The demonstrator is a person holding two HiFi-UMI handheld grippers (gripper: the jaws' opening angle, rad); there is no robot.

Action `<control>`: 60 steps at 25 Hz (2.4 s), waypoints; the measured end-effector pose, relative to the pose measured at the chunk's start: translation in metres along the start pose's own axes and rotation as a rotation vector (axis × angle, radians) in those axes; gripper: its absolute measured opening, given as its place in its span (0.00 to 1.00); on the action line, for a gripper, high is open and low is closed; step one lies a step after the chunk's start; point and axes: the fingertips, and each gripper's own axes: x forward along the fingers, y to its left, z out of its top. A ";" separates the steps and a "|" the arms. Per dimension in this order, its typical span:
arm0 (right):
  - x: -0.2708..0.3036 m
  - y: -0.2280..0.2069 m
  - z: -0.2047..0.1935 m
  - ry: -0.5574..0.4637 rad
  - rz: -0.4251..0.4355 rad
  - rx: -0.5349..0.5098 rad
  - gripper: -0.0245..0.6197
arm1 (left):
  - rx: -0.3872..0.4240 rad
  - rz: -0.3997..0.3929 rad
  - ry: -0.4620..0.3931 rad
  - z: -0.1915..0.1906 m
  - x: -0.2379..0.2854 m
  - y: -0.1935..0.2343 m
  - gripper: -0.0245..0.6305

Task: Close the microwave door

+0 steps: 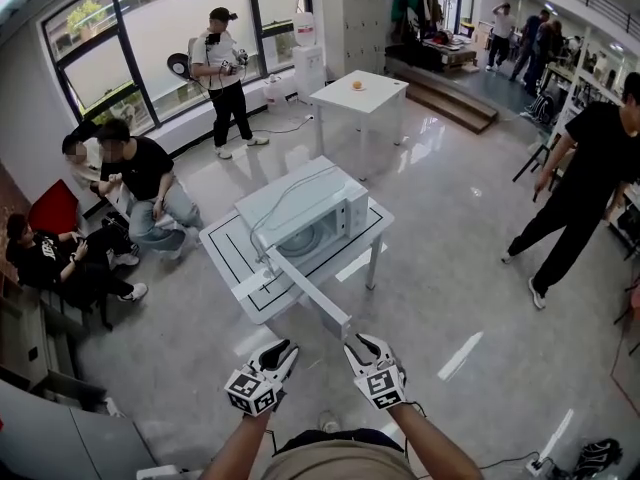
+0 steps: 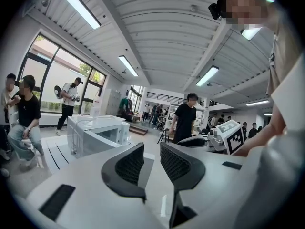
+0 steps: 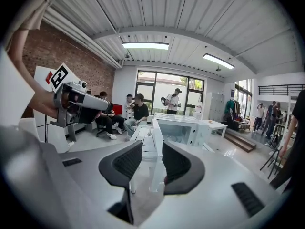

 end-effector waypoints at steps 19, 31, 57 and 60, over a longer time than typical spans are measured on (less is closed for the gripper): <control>0.080 -0.023 -0.067 0.140 -0.048 0.029 0.22 | -0.005 0.040 0.028 0.005 0.022 0.036 0.19; 0.103 -0.033 -0.071 0.156 -0.010 0.064 0.22 | -0.024 0.068 0.042 0.002 0.041 0.034 0.19; 0.143 -0.183 -0.069 0.195 0.135 -0.058 0.22 | -0.026 0.198 0.009 0.037 0.173 0.022 0.19; 0.156 -0.193 -0.066 0.198 0.142 -0.065 0.22 | -0.025 0.203 0.011 0.042 0.180 0.032 0.19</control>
